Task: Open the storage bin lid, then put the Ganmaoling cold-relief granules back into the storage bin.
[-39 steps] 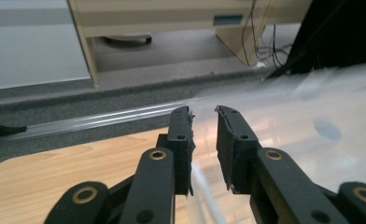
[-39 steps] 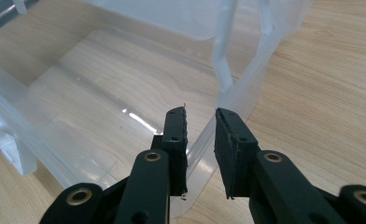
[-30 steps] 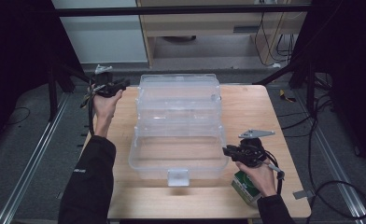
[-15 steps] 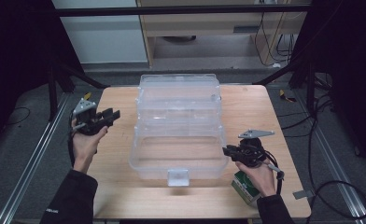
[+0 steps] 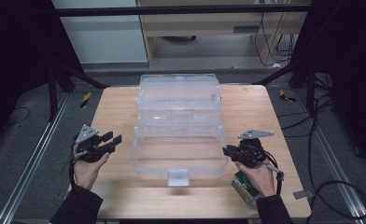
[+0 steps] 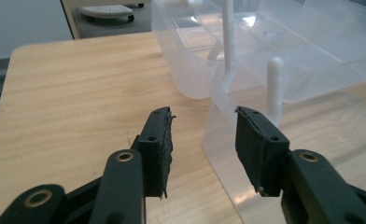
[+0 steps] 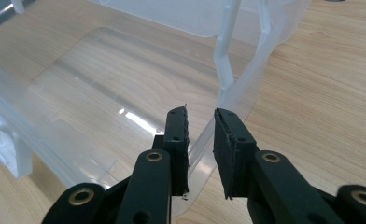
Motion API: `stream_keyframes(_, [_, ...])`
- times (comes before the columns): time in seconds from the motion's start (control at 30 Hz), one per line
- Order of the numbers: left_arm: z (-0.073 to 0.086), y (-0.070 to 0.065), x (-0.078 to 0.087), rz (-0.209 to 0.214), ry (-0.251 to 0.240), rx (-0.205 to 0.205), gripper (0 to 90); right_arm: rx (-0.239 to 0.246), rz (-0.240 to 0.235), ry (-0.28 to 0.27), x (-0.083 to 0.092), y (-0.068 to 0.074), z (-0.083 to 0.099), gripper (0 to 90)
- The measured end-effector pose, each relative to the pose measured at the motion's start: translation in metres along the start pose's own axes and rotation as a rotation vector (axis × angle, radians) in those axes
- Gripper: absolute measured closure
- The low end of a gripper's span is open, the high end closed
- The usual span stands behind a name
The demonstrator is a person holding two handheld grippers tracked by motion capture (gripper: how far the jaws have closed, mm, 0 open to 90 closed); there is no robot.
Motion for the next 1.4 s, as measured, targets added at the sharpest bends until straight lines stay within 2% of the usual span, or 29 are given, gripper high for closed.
stream_keyframes(0.03, [0.007, -0.004, 0.001, -0.004, 0.015, 0.017, 54.5, 0.004, 0.009, 0.002, 0.000, 0.000, 0.000, 75.7])
stream_keyframes(0.1, [0.018, -0.006, 0.001, -0.019, 0.031, 0.016, 54.8, 0.004, 0.023, 0.010, 0.000, 0.001, 0.000, 75.8])
stream_keyframes(0.17, [0.024, -0.007, -0.001, -0.028, 0.054, 0.051, 53.0, 0.005, 0.030, 0.010, -0.001, 0.001, -0.001, 75.9])
stream_keyframes(0.2, [0.026, -0.008, -0.002, -0.041, 0.057, 0.054, 52.4, 0.010, 0.032, 0.011, 0.000, 0.002, -0.001, 76.1])
stream_keyframes(0.33, [0.035, -0.005, -0.005, -0.062, 0.075, -0.021, 49.2, 0.022, 0.052, 0.012, 0.004, 0.002, -0.003, 72.2])
stream_keyframes(0.37, [0.037, -0.005, -0.005, -0.056, 0.081, -0.017, 48.0, 0.021, 0.053, 0.009, 0.007, 0.003, -0.004, 70.8])
stream_keyframes(0.47, [0.044, -0.009, -0.005, -0.051, 0.099, 0.031, 45.4, 0.019, 0.057, -0.016, 0.019, 0.005, -0.009, 66.9])
stream_keyframes(0.6, [0.048, -0.006, -0.008, -0.053, 0.109, 0.028, 42.3, 0.008, 0.068, -0.023, 0.036, 0.006, -0.011, 57.0])
stream_keyframes(0.73, [0.050, -0.007, -0.008, -0.064, 0.117, 0.051, 39.5, 0.000, 0.090, 0.023, 0.052, 0.004, -0.009, 46.6])
stream_keyframes(0.9, [0.051, -0.006, -0.010, -0.066, 0.121, 0.036, 37.2, -0.018, 0.112, 0.072, 0.066, 0.002, -0.004, 35.6])
stream_keyframes(1.0, [0.051, -0.007, -0.010, -0.065, 0.125, 0.044, 37.1, -0.016, 0.113, 0.116, 0.069, 0.003, 0.000, 28.9])
stream_keyframes(1.17, [0.053, -0.005, -0.012, -0.063, 0.132, 0.037, 36.6, -0.024, 0.121, 0.176, 0.075, 0.006, 0.006, 22.7])
stream_keyframes(1.3, [0.055, -0.007, -0.012, -0.068, 0.145, 0.071, 36.3, -0.039, 0.130, 0.223, 0.079, 0.007, 0.012, 18.9])
stream_keyframes(1.4, [0.055, -0.006, -0.013, -0.058, 0.139, 0.054, 36.1, -0.038, 0.123, 0.251, 0.080, 0.008, 0.015, 17.3])
Point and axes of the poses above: each handheld gripper's, and its own axes: x roughly backward along the jaws, z roughly out of its underside, y roughly to its left, the point moved 8 cm from there along -x, roughly forward along the jaws, and after that the axes turned 14 degrees about -z, right-handed, at the moved point
